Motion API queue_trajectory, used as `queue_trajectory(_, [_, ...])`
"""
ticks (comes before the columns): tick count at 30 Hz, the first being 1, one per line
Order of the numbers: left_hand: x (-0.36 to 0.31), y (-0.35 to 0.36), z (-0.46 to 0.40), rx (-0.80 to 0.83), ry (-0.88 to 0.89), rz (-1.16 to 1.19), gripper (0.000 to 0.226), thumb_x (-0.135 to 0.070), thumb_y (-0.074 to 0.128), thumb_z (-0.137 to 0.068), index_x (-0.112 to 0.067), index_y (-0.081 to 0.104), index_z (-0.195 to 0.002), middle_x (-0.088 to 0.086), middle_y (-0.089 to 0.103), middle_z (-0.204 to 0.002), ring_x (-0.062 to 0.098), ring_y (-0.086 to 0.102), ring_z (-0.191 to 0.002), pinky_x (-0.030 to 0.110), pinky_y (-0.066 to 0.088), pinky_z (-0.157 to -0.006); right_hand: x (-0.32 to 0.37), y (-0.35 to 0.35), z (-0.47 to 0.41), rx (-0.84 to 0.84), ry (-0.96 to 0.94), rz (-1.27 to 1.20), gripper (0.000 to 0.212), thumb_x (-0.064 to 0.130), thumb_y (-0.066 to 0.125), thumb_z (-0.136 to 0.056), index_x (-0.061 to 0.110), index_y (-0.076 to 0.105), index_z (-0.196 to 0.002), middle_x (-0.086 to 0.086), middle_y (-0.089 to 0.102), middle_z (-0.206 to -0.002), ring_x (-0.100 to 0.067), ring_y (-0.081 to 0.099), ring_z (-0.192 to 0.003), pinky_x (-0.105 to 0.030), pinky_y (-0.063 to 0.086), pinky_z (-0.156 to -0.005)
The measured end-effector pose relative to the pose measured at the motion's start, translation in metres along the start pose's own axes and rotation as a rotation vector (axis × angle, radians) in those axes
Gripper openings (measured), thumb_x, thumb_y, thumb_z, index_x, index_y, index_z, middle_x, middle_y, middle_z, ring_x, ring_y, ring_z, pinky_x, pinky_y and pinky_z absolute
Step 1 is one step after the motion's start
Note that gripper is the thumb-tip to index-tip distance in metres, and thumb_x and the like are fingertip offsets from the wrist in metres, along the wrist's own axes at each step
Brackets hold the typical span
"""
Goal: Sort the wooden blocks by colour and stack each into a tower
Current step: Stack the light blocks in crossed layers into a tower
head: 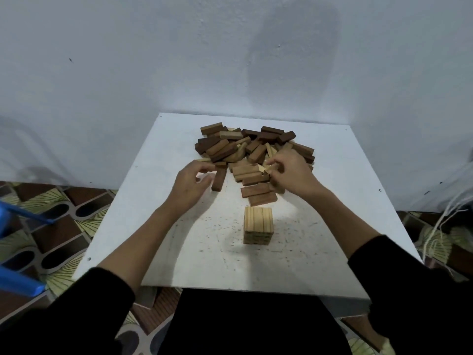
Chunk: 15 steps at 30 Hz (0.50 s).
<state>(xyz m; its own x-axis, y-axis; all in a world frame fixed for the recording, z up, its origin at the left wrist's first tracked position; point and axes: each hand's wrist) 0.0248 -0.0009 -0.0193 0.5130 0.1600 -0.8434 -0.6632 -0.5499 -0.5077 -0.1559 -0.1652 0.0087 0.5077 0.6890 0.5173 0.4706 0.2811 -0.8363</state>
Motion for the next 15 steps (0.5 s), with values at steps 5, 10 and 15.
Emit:
queue_trajectory(5, [0.026, -0.004, -0.038, -0.003, -0.024, -0.234, 0.027, 0.005, 0.053, -0.089, 0.0, 0.064, -0.112, 0.016, 0.061, -0.116, 0.027, 0.054, -0.109, 0.019, 0.034, -0.088, -0.009, 0.014, -0.035, 0.246, -0.011, 0.5, 0.029, 0.003, 0.053, -0.086, 0.014, 0.066, -0.11, -0.011, 0.046, -0.136, -0.03, 0.038, -0.124, -0.046, 0.037, -0.097])
queue_trajectory(10, [0.038, -0.005, -0.065, 0.064, 0.036, -0.362, 0.036, 0.016, 0.048, -0.079, 0.002, 0.068, -0.106, 0.024, 0.063, -0.105, 0.038, 0.055, -0.1, 0.024, 0.035, -0.079, -0.015, 0.021, -0.047, 0.243, -0.05, 0.629, 0.027, 0.007, 0.051, -0.089, 0.016, 0.068, -0.108, -0.011, 0.043, -0.141, -0.03, 0.038, -0.125, -0.046, 0.033, -0.099])
queue_trajectory(15, [0.04, -0.001, -0.083, 0.044, 0.02, -0.404, 0.022, 0.007, 0.047, -0.088, 0.006, 0.066, -0.098, 0.013, 0.056, -0.096, 0.026, 0.049, -0.091, 0.035, 0.041, -0.082, -0.016, 0.022, -0.057, 0.241, -0.058, 0.574, 0.026, 0.007, 0.053, -0.087, 0.021, 0.071, -0.101, -0.008, 0.049, -0.134, -0.026, 0.041, -0.121, -0.044, 0.031, -0.099])
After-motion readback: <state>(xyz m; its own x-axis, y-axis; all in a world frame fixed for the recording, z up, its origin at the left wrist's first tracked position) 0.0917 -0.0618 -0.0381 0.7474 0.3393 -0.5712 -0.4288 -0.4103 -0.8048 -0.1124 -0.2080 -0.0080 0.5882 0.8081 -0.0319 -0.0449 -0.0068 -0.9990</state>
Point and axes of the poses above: each hand's wrist, its own z-axis away from the middle knuckle, its own y-axis out of the palm, x = y × z
